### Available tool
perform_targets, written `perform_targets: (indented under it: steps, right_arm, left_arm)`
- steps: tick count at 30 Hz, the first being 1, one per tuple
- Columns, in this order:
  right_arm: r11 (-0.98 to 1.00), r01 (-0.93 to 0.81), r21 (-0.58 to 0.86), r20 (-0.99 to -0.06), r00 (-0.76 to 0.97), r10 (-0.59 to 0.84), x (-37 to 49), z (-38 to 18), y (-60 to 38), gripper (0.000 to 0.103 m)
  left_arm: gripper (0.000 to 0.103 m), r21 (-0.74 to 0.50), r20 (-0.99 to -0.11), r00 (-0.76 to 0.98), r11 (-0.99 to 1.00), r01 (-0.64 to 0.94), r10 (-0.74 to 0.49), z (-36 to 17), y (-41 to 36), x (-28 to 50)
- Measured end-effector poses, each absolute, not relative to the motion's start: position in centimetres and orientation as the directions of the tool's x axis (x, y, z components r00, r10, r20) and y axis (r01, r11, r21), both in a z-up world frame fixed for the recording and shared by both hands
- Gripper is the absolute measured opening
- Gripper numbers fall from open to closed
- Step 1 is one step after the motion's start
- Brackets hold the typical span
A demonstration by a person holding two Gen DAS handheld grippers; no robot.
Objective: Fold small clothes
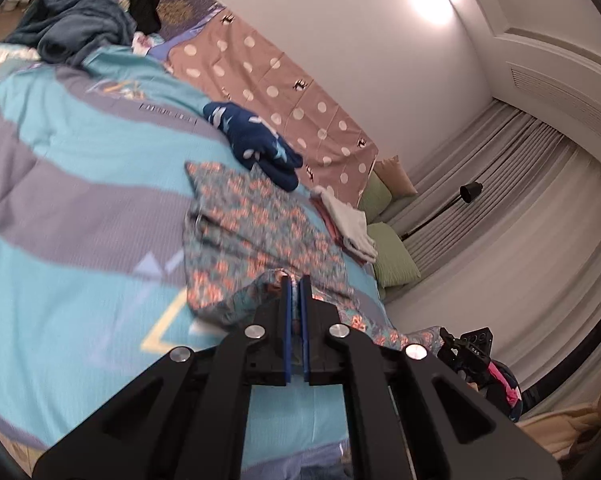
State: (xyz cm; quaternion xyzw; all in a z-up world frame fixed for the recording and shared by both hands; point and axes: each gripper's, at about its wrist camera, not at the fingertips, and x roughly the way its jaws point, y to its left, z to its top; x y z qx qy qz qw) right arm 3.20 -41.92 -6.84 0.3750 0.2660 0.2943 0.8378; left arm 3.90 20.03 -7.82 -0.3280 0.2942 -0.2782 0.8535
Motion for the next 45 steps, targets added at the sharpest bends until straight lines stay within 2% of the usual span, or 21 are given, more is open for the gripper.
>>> perform_targets:
  steps: [10,16,21,25,34,45]
  right_arm:
    - [0.606,-0.362,0.708,-0.22,0.703,0.676,13.9,-0.7,-41.1,0.003]
    - [0.611,-0.346,0.711,-0.242,0.696,0.676,20.8,-0.3,-41.3,0.003]
    - [0.609,-0.314,0.728,-0.266,0.689,0.674,26.0,-1.1,-41.7,0.003]
    - [0.602,-0.282,0.747,-0.29,0.677,0.677,29.8,-2.7,-42.0,0.003]
    - [0.592,-0.159,0.79,-0.378,0.633,0.675,36.3,-9.8,-42.7,0.003]
    - [0.584,-0.047,0.81,-0.439,0.612,0.658,39.7,-15.0,-43.7,0.004]
  left_arm:
    - [0.003,-0.684,-0.308,0.679,0.651,0.328,-0.666,-2.9,19.6,14.1]
    - [0.003,-0.646,-0.349,0.68,0.691,0.324,-0.645,-1.2,18.7,19.8]
    - [0.003,-0.666,-0.373,0.652,0.68,0.308,-0.66,-1.5,18.2,25.3]
    - [0.003,-0.672,-0.408,0.635,0.687,0.278,-0.656,-3.0,17.6,29.2]
    - [0.003,-0.702,-0.512,0.562,0.693,0.161,-0.649,-10.2,16.3,36.7]
    - [0.003,-0.72,-0.571,0.511,0.691,0.063,-0.642,-15.4,16.0,42.1]
